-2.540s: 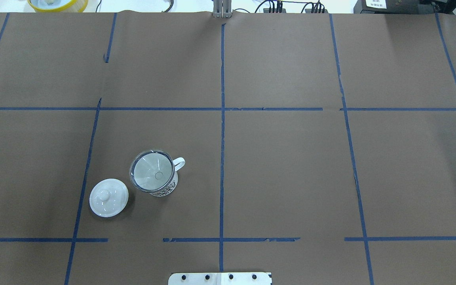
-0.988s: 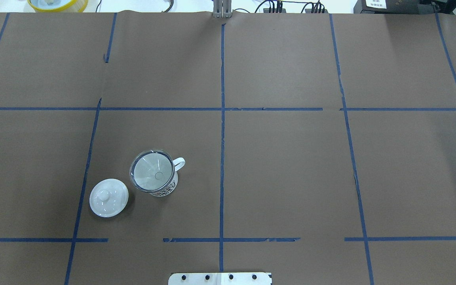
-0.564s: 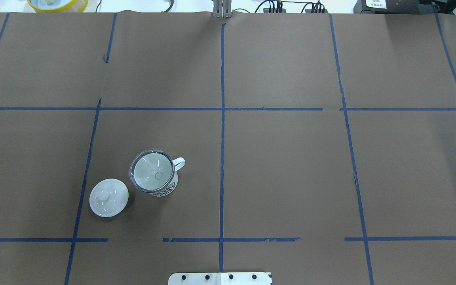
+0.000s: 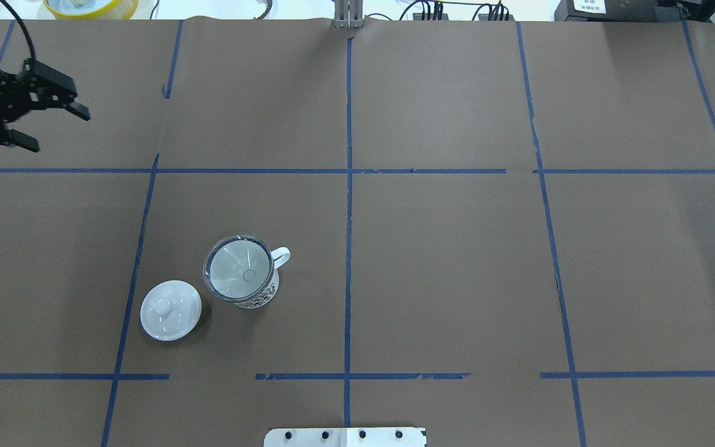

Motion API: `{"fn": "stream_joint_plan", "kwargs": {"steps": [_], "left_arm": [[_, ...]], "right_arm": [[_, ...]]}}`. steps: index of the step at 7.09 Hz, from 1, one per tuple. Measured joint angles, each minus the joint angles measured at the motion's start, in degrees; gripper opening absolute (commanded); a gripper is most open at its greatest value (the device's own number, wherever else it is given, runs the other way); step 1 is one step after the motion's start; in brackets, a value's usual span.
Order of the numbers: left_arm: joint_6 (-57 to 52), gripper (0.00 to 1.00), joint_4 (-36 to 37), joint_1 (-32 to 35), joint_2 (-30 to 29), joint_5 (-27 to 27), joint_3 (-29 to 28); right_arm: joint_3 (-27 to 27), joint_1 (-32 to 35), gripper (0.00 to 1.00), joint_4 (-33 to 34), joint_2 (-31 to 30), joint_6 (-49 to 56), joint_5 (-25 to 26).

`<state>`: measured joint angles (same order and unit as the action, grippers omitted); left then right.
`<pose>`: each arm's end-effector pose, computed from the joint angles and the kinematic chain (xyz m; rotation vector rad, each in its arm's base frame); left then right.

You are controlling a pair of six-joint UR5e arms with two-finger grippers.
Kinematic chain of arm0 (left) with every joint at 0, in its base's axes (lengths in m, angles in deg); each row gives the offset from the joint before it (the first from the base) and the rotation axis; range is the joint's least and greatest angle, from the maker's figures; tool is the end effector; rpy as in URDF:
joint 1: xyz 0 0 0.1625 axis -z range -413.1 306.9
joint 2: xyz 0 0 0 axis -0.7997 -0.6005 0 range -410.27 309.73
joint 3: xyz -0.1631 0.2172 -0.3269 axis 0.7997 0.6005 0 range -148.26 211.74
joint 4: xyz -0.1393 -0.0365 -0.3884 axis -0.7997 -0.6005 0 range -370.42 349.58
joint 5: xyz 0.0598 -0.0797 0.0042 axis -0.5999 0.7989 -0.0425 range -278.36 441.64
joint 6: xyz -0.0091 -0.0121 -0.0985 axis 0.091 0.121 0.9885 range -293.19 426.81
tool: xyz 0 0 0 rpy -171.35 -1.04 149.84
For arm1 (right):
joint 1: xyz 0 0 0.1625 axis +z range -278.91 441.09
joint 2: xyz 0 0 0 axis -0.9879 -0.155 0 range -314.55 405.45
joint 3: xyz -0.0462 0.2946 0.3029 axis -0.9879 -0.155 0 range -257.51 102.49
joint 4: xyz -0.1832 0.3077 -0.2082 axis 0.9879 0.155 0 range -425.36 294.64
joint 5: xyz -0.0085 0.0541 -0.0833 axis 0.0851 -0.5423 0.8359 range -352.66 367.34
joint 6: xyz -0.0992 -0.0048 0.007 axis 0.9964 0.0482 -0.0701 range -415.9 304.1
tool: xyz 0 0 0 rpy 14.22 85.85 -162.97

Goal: Remove funnel from cup
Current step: 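Move the left gripper over the mug and grasp the glass funnel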

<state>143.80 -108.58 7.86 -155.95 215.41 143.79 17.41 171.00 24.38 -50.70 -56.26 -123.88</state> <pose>0.2088 -0.5087 0.3102 -0.1196 1.0475 -0.4535 0.0670 -0.4451 0.6701 -0.0189 -0.7194 0.0106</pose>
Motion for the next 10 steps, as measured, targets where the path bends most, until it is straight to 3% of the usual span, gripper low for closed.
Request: {"fn": "stream_joint_plan", "kwargs": {"steps": [3, 5, 10], "left_arm": [[9.1, 0.93, 15.4, -10.9, -13.0, -5.2, -0.1], [13.2, 0.9, 16.8, -16.9, -15.5, -8.0, -1.7], [18.3, 0.88, 13.4, -24.4, -18.3, -12.1, -7.7]], "right_arm": [[0.0, 0.0, 1.0, 0.0, 0.0, 0.0, 0.0], [0.0, 0.0, 1.0, 0.0, 0.0, 0.0, 0.0], [0.0, 0.0, 1.0, 0.0, 0.0, 0.0, 0.0]]}}
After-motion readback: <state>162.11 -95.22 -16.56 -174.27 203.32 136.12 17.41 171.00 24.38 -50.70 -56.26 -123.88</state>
